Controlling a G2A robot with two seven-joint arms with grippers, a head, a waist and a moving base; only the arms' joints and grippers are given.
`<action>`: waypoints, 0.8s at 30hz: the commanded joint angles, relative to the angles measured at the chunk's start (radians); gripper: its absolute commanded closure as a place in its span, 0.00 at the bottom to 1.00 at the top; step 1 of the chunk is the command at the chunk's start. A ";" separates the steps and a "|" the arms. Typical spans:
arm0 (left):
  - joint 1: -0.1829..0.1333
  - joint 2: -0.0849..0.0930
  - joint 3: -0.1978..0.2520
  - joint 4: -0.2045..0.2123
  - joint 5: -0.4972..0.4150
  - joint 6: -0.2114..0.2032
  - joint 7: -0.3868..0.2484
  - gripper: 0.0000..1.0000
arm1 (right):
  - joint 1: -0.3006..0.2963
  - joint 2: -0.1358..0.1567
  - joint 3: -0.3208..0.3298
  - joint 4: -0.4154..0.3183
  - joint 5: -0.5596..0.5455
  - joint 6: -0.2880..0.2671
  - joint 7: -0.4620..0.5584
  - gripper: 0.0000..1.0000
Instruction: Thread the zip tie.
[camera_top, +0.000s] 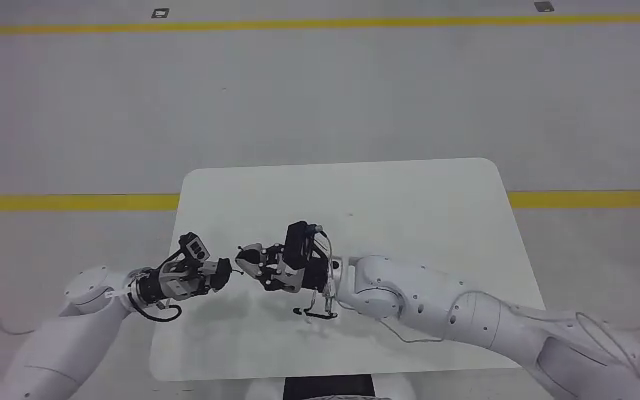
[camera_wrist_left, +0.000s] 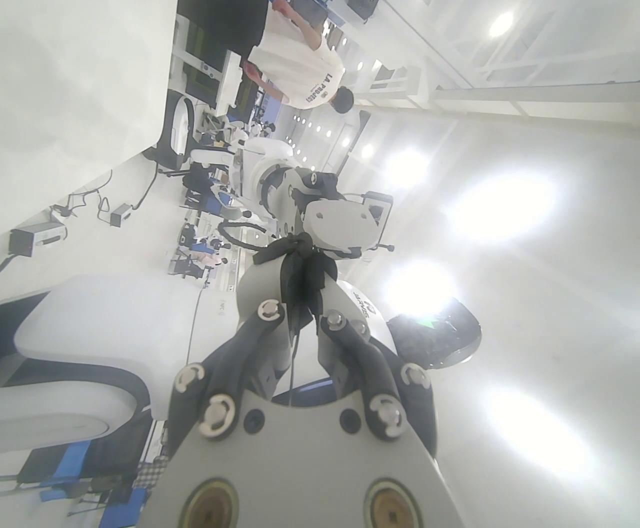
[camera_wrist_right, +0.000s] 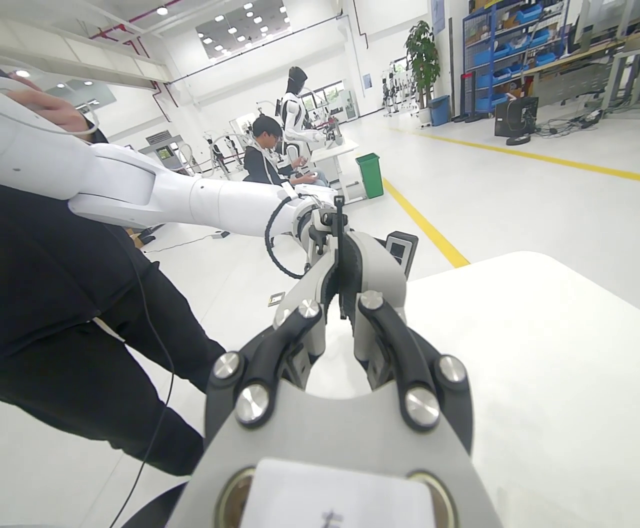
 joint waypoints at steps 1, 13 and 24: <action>0.000 -0.001 0.000 0.000 0.001 0.002 -0.001 1.00 | -0.001 -0.002 0.000 -0.002 -0.001 0.000 0.007 1.00; -0.002 -0.007 -0.001 0.001 0.000 0.003 -0.001 1.00 | -0.005 -0.026 0.000 0.027 0.019 0.000 0.030 1.00; -0.002 -0.013 0.001 -0.008 -0.001 0.007 -0.001 1.00 | -0.010 -0.030 0.000 0.065 0.028 0.000 -0.041 1.00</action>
